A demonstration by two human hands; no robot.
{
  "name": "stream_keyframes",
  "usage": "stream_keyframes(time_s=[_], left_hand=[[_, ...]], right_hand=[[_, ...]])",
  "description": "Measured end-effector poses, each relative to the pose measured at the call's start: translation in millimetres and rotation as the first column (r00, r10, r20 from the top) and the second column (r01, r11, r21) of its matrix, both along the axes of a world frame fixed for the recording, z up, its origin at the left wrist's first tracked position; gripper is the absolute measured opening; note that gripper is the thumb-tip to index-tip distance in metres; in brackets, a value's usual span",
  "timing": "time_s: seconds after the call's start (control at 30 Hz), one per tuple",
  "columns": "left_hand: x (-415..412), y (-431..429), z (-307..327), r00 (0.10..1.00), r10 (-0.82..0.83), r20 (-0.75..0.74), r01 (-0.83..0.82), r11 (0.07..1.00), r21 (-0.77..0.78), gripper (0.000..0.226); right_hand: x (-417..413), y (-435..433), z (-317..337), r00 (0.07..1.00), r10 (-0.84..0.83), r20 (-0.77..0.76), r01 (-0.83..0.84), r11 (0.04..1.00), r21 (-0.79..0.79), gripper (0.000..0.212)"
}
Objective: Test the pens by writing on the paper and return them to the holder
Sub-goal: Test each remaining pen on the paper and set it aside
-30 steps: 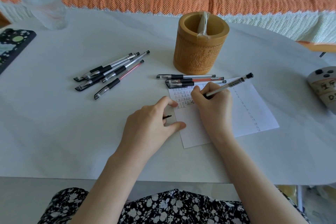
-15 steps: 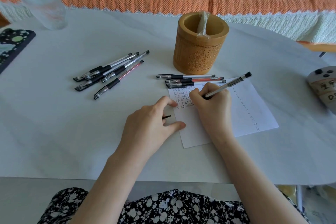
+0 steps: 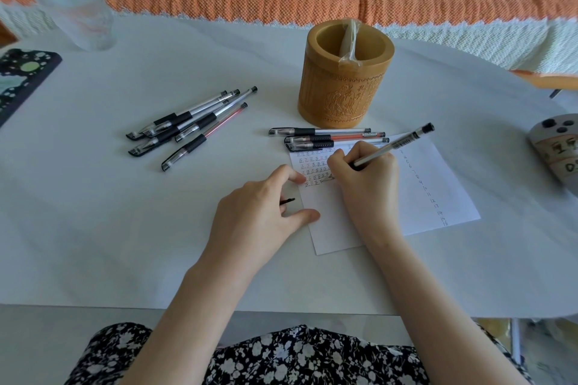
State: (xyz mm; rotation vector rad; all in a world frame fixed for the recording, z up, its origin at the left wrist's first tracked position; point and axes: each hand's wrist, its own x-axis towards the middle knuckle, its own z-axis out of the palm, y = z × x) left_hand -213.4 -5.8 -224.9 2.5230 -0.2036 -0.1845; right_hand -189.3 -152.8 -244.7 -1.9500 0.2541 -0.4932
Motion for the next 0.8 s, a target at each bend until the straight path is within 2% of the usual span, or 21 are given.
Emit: stream_keyframes(time_s=[0.47,0.8], left_hand=[[0.4,-0.3,-0.1,1.0,-0.003,-0.005,0.003,1.0,0.003,0.041],[0.5,-0.5,0.0,1.0,0.002,-0.01,-0.002,1.0,0.002,0.041]], right_hand=[[-1.1,-0.1,0.8,1.0,0.028,-0.003,-0.028,1.0,0.004,0.035],[-1.8,-0.1,1.5,0.999,0.028,-0.015,-0.028,1.0,0.004,0.037]])
